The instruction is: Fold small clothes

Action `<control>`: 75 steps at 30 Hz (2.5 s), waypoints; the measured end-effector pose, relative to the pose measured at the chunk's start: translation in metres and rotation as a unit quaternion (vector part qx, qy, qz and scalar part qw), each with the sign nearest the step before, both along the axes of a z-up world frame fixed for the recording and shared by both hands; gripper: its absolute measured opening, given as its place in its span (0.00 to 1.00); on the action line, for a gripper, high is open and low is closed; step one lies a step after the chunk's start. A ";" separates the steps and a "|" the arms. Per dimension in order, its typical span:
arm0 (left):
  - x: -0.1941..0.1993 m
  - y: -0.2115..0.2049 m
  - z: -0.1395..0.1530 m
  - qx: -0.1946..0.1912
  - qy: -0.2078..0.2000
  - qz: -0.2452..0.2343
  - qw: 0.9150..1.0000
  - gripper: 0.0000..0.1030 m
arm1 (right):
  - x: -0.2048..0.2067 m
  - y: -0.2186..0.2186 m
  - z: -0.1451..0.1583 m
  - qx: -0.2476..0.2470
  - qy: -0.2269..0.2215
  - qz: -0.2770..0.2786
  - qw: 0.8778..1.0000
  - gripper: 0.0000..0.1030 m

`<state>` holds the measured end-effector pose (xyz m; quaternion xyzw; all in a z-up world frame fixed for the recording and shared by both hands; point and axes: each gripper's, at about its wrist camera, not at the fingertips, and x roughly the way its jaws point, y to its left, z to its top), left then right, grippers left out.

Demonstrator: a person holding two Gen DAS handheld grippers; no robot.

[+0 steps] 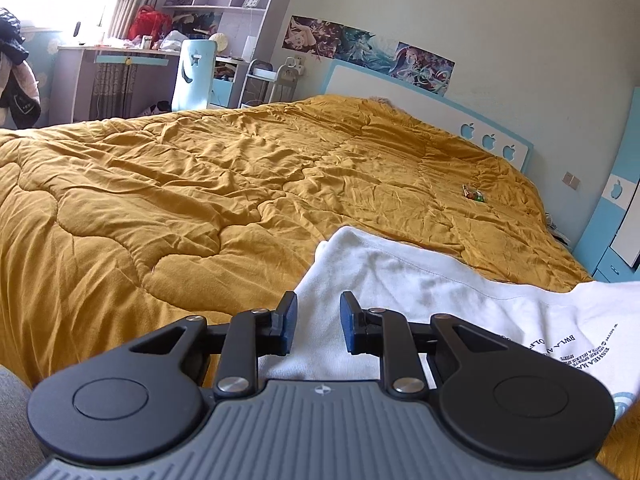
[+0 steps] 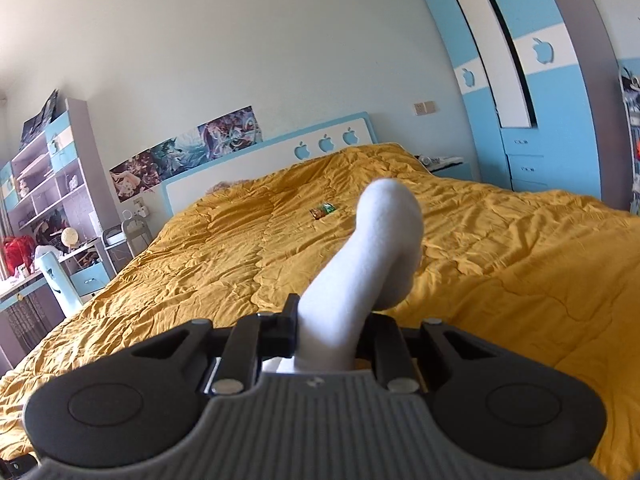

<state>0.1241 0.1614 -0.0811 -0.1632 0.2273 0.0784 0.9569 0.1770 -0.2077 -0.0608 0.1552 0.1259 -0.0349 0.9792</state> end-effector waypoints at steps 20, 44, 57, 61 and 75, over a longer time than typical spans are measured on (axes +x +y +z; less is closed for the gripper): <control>-0.019 0.073 0.010 -0.045 -0.014 0.109 0.993 0.25 | -0.004 0.158 0.028 -0.068 -0.069 0.219 0.971 0.11; -0.025 0.104 0.000 -0.089 0.010 0.161 0.983 0.24 | -0.026 0.301 -0.095 -0.426 0.008 0.355 0.832 0.16; -0.020 0.107 -0.007 -0.093 0.033 0.176 0.979 0.25 | 0.055 0.190 -0.001 -0.037 0.008 0.255 0.966 0.06; -0.019 0.105 -0.008 -0.086 0.039 0.179 0.979 0.25 | 0.075 0.120 0.019 0.099 -0.006 0.150 0.984 0.06; -0.020 0.108 -0.007 -0.090 0.032 0.202 0.975 0.24 | 0.041 0.217 0.008 -0.046 -0.010 0.238 0.970 0.06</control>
